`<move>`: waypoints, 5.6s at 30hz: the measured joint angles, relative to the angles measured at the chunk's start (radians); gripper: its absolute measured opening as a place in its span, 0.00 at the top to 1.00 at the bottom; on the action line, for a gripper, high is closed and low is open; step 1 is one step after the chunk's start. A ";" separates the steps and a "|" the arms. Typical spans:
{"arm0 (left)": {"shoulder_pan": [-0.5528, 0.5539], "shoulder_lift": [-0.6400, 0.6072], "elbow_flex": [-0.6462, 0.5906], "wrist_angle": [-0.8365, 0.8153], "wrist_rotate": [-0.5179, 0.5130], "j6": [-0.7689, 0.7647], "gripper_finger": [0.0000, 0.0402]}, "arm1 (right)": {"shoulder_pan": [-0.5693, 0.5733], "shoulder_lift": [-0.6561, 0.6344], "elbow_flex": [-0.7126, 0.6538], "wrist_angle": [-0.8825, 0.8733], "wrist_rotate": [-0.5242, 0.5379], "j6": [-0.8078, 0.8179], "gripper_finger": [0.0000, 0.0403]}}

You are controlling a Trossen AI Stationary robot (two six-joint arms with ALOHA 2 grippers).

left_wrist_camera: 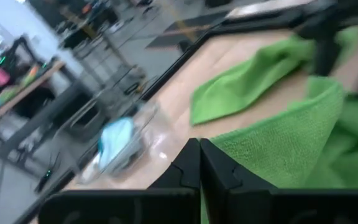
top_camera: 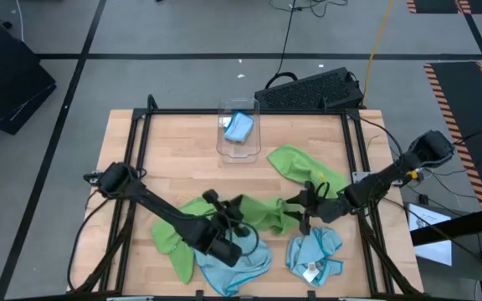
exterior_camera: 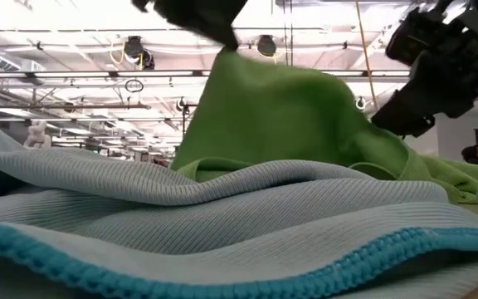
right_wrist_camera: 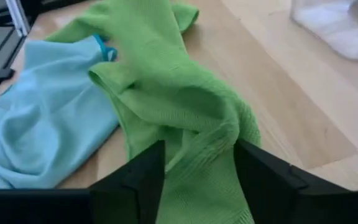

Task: Fold microfiber towels
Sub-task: Fold the center green towel

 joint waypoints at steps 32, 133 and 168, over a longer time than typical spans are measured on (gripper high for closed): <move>0.066 -0.017 0.000 -0.093 0.102 -0.088 1.00 | 0.290 0.559 0.309 0.002 0.130 0.704 0.55; 0.051 -0.016 0.000 -0.193 0.154 -0.139 1.00 | 0.203 0.444 0.306 -0.630 0.205 1.076 0.47; -0.021 -0.082 0.000 0.007 0.125 0.053 1.00 | 0.198 0.325 0.306 -0.886 0.211 0.813 0.99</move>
